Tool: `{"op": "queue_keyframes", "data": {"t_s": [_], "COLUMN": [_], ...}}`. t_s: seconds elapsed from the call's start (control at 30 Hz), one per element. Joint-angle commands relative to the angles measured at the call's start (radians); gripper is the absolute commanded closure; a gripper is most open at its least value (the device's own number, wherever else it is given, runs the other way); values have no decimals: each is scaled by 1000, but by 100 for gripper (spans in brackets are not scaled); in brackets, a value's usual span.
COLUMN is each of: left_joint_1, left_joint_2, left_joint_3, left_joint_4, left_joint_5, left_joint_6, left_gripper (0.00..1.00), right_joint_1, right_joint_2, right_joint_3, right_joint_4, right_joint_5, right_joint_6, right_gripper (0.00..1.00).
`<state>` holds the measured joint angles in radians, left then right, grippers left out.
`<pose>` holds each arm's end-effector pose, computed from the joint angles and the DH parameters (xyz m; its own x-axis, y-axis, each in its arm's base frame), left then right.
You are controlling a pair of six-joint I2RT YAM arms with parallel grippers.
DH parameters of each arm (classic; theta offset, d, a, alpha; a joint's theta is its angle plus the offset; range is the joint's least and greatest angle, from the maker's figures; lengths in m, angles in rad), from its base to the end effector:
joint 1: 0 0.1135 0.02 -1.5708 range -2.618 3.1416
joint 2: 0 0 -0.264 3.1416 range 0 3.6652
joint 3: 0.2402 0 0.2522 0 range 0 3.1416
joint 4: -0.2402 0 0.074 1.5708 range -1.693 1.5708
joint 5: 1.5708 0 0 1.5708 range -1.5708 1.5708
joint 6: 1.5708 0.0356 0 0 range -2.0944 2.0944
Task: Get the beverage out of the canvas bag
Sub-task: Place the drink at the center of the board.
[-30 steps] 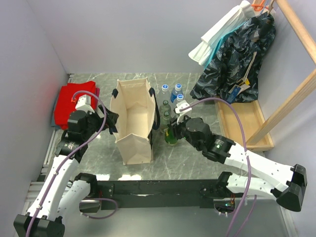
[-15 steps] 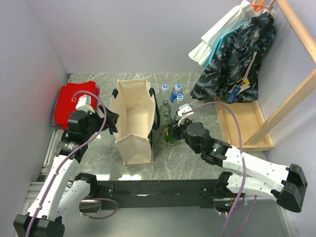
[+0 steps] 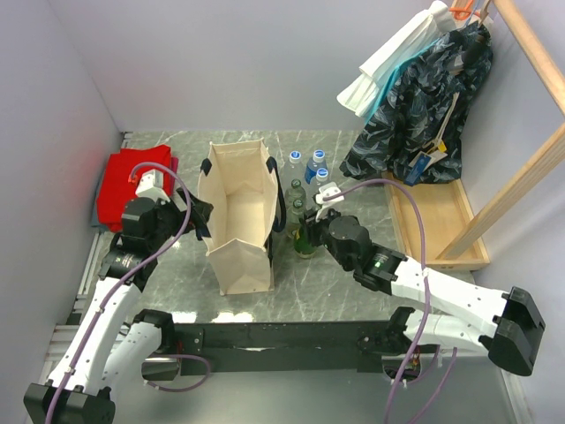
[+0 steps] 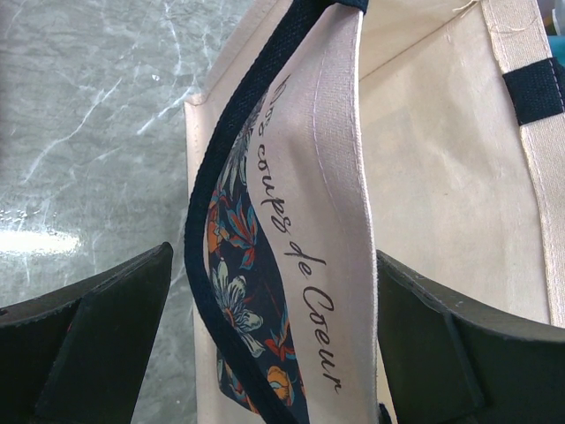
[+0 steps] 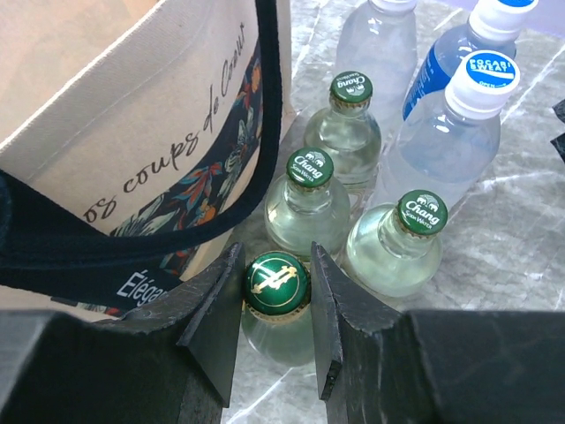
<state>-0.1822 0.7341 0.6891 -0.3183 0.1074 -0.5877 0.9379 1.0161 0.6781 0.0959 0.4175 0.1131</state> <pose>0.1701 -0.0352 0.3004 -0.4454 -0.4785 -0.7568 0.0382 0.8343 -0.5500 0.1509 0.1813 0.2877 -0.1978 -0.0952 -0.9756 -0.4850 0.8744 0.0130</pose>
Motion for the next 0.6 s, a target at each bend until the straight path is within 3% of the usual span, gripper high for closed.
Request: {"op": "queue_keyframes", "data": {"t_s": [0.0,0.57], "left_joint_1": [-7,-8], "left_joint_2": [-16,-18], "left_joint_3": [12,12], "left_joint_4": [28,27], "left_joint_5": [0,-3], "left_joint_6": [11,9], "left_gripper": [4,4], "right_joint_1": [-17,-24], "right_joint_2": [-25,-24], "right_joint_3": [11,-44], "right_joint_4": [186,237], "right_joint_5": [23,18], "right_joint_6": [20,34], "right_gripper": [100,97]}}
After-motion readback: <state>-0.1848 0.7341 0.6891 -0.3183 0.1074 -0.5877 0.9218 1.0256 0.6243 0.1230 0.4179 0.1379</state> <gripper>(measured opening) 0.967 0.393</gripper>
